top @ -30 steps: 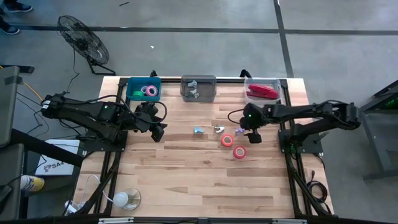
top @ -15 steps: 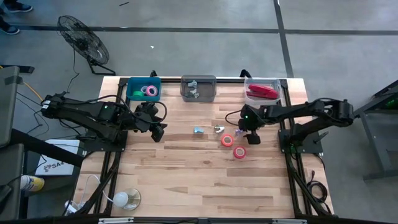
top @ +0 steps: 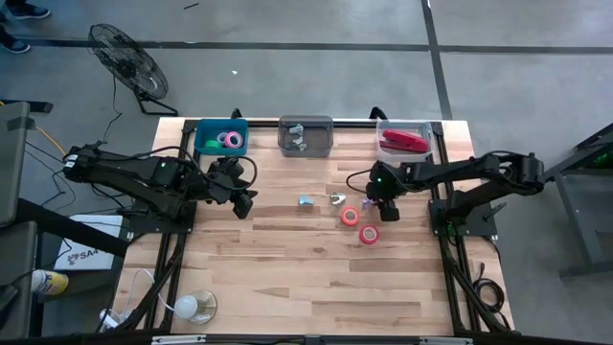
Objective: Pick and place Stapler, Stapler remover, tape
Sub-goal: Put the purple staple remover into the black bin
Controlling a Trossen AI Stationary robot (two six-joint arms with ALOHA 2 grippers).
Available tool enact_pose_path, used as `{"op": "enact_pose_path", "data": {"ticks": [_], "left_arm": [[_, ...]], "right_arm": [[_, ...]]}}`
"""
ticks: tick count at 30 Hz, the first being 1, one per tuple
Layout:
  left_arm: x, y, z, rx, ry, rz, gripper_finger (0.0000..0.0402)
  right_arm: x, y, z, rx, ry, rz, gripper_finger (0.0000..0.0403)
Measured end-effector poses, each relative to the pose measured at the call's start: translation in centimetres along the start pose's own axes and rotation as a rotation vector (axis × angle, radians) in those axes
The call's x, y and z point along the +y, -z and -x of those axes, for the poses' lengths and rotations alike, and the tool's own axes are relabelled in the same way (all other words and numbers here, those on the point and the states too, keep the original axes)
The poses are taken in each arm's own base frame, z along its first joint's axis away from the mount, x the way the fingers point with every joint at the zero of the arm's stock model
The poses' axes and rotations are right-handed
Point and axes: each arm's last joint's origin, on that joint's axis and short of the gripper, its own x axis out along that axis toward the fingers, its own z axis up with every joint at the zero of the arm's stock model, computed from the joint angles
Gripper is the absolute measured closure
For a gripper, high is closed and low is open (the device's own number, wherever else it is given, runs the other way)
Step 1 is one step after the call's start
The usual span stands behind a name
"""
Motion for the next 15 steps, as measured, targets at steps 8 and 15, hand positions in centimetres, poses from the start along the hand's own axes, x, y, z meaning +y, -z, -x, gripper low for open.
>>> {"op": "enact_pose_path", "data": {"ticks": [8, 15], "left_arm": [[0.0, 0.0, 0.0, 0.0, 0.0, 0.0, 0.022], [0.0, 0.0, 0.0, 0.0, 0.0, 0.0, 0.022]], "right_arm": [[-0.07, 0.04, 0.0, 0.011, 0.024, 0.0, 0.0299], [-0.07, 0.04, 0.01, 0.01, 0.022, -0.012, 0.0372]]}}
